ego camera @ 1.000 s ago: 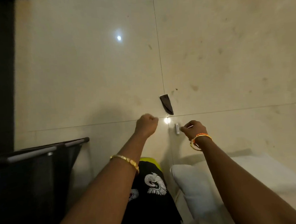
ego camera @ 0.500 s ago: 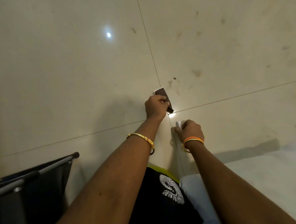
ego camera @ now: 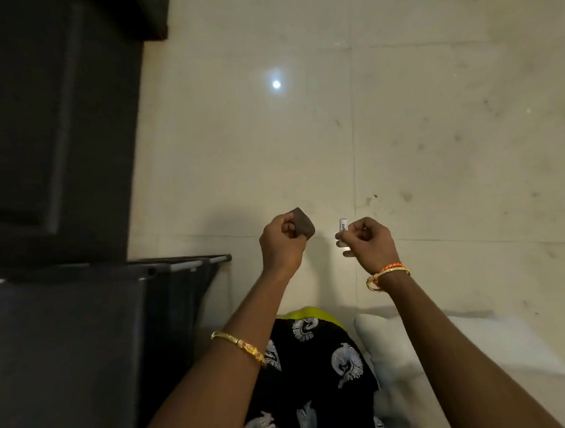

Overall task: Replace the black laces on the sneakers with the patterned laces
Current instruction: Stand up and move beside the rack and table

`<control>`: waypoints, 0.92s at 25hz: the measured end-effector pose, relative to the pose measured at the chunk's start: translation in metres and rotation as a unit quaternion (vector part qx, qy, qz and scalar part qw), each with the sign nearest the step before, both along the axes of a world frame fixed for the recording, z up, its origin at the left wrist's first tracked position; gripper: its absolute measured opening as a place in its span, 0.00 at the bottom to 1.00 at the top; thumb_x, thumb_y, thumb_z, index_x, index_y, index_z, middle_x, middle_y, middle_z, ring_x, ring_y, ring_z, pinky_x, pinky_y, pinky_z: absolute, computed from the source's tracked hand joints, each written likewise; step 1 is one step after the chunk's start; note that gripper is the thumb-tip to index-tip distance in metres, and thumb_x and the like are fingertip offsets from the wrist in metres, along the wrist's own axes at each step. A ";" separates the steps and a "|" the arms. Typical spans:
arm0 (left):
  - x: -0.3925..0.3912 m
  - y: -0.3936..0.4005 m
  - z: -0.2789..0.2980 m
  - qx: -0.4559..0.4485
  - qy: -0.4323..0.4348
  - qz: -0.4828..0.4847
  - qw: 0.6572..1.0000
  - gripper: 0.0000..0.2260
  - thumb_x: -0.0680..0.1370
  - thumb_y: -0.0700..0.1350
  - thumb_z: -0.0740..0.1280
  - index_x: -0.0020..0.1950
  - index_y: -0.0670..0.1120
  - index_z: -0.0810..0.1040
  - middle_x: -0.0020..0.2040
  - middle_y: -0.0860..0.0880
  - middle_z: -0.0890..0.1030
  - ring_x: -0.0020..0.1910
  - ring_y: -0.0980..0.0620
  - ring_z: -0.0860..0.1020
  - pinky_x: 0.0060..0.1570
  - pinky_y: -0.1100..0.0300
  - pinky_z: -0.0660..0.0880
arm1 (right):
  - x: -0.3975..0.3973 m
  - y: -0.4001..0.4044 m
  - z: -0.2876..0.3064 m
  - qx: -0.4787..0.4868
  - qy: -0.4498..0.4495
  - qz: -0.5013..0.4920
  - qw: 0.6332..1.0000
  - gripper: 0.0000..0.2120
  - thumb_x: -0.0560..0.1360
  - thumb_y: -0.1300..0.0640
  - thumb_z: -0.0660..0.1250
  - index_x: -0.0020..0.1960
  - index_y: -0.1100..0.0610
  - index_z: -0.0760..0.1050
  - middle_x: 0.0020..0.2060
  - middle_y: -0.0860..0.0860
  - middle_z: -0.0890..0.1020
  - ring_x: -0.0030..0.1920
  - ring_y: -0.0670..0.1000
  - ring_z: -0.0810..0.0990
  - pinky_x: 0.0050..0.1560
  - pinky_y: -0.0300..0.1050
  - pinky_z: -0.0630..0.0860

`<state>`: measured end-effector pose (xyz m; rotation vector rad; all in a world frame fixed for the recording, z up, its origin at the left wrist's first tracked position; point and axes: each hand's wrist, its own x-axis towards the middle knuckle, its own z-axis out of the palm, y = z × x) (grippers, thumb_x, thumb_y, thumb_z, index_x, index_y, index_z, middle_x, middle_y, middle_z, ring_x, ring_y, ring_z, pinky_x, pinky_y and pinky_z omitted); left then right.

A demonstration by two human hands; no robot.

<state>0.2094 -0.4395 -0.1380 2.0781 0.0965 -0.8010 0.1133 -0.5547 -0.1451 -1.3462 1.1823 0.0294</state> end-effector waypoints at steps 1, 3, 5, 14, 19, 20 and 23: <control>0.000 0.014 0.025 0.001 -0.018 0.004 1.000 0.16 0.72 0.30 0.68 0.58 0.41 0.79 0.45 0.46 0.80 0.43 0.52 0.77 0.47 0.62 0.74 | 0.007 0.011 0.025 -0.001 -0.016 0.027 1.000 0.06 0.72 0.66 0.68 0.40 0.59 0.72 0.37 0.58 0.82 0.42 0.57 0.83 0.41 0.49 0.81; -0.002 0.049 0.074 0.020 -0.058 0.011 0.998 0.08 0.74 0.36 0.69 0.52 0.43 0.82 0.45 0.49 0.79 0.40 0.55 0.76 0.43 0.65 0.71 | 0.021 0.040 0.070 0.015 -0.049 0.086 0.995 0.07 0.73 0.66 0.67 0.40 0.59 0.71 0.39 0.60 0.82 0.40 0.56 0.83 0.39 0.47 0.81; -0.009 0.084 0.120 0.039 -0.091 0.032 0.995 0.03 0.75 0.42 0.70 0.48 0.44 0.81 0.45 0.52 0.73 0.40 0.57 0.74 0.40 0.67 0.68 | 0.032 0.074 0.109 0.044 -0.084 0.135 0.986 0.07 0.74 0.67 0.66 0.40 0.59 0.71 0.38 0.61 0.82 0.38 0.53 0.83 0.36 0.43 0.80; -0.081 0.282 0.234 -0.053 -0.076 0.355 0.930 0.09 0.76 0.35 0.64 0.43 0.49 0.73 0.38 0.52 0.80 0.35 0.62 0.79 0.36 0.71 0.73 | 0.039 0.253 0.212 0.118 -0.155 0.334 0.922 0.10 0.73 0.71 0.67 0.54 0.67 0.76 0.39 0.56 0.82 0.36 0.44 0.83 0.39 0.37 0.80; -0.175 0.408 0.246 -0.067 -0.106 0.440 0.889 0.10 0.80 0.38 0.61 0.54 0.53 0.74 0.48 0.51 0.81 0.46 0.55 0.81 0.50 0.57 0.78 | -0.006 0.378 0.238 0.110 -0.152 0.439 0.879 0.09 0.73 0.71 0.66 0.54 0.67 0.75 0.40 0.56 0.81 0.40 0.47 0.84 0.39 0.37 0.80; -0.199 0.436 0.249 -0.057 -0.117 0.465 0.876 0.09 0.80 0.39 0.62 0.56 0.53 0.74 0.49 0.52 0.81 0.48 0.56 0.81 0.52 0.56 0.78 | -0.021 0.406 0.242 0.116 -0.148 0.458 0.869 0.10 0.73 0.71 0.66 0.55 0.68 0.75 0.42 0.58 0.81 0.41 0.48 0.85 0.39 0.38 0.81; -0.276 0.516 0.255 -0.026 -0.123 0.584 0.802 0.09 0.78 0.40 0.67 0.55 0.51 0.76 0.47 0.54 0.82 0.45 0.62 0.81 0.48 0.61 0.78 | -0.076 0.485 0.249 0.113 -0.125 0.527 0.833 0.10 0.73 0.70 0.66 0.54 0.66 0.76 0.44 0.60 0.81 0.43 0.51 0.85 0.40 0.40 0.81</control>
